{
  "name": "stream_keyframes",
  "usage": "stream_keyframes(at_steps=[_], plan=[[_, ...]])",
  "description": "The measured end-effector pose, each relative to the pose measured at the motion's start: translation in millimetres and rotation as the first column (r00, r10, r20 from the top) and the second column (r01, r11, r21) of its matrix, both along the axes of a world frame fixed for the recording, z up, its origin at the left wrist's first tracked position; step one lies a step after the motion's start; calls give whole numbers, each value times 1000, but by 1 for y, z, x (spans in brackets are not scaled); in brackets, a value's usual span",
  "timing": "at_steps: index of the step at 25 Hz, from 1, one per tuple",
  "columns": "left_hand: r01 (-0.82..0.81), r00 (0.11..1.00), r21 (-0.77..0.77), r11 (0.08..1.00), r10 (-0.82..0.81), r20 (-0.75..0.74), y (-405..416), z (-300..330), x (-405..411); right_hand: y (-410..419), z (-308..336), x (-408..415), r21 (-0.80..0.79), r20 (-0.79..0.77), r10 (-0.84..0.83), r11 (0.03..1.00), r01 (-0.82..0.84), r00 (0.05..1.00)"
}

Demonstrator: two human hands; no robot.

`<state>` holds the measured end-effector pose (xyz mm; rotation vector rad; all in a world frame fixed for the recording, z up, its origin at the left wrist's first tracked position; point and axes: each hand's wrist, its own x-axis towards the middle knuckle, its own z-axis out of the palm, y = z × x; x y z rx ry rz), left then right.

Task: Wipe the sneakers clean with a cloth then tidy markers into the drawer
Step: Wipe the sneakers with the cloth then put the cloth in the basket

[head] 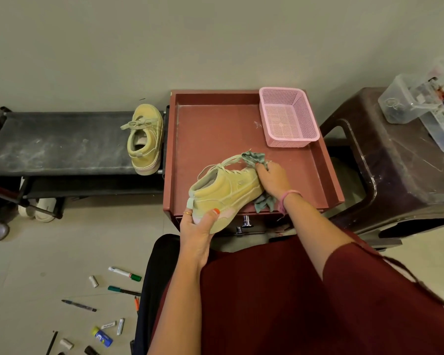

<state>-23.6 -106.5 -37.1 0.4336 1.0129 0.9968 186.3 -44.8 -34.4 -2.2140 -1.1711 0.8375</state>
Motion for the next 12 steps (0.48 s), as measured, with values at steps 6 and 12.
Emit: stream_keyframes(at_steps=[6, 12], plan=[[-84, 996, 4, 996, 84, -36, -1, -2, 2, -9, -9, -34, 120, -10, -90, 989, 91, 996], [-137, 990, -78, 988, 135, -26, 6, -7, 3, -55, -17, -102, 319, -390, -205, 885, 340, 898]])
